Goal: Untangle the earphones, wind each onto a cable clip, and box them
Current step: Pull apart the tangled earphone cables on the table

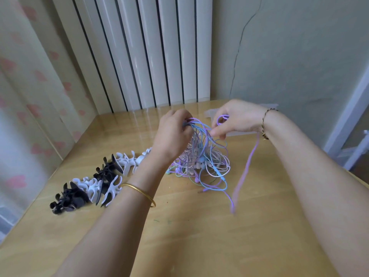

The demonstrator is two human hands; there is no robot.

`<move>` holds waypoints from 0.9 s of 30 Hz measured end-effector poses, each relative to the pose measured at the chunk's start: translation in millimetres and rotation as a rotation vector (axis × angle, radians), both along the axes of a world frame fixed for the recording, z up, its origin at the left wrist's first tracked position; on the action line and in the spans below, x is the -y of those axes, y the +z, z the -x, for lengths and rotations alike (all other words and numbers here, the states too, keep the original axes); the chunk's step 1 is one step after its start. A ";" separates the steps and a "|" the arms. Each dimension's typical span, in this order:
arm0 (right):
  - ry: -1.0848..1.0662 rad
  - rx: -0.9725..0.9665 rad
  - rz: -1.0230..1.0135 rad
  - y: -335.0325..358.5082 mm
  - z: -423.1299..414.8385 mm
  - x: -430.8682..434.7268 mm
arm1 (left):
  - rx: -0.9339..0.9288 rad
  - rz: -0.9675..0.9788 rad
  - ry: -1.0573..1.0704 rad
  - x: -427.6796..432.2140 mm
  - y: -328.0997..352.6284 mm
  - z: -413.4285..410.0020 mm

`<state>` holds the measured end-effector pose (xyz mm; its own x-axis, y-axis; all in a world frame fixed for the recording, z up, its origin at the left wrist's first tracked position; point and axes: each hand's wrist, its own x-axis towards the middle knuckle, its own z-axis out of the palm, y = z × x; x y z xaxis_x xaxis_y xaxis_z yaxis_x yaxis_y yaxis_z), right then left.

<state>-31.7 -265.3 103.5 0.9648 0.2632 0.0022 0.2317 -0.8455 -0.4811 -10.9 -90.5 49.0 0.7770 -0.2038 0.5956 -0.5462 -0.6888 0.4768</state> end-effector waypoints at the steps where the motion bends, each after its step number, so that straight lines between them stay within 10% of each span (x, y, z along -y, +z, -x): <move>1: -0.002 0.004 0.005 -1.0 -2.5 0.6 | 0.000 0.013 0.002 0.5 0.0 0.3; 15: -0.217 0.490 -0.211 19.1 -17.7 2.0 | -0.056 -0.200 -0.038 -6.9 8.4 -3.4; 27: -0.217 0.611 -0.042 40.7 -21.7 -14.1 | 0.086 0.102 -0.104 9.5 24.6 -2.3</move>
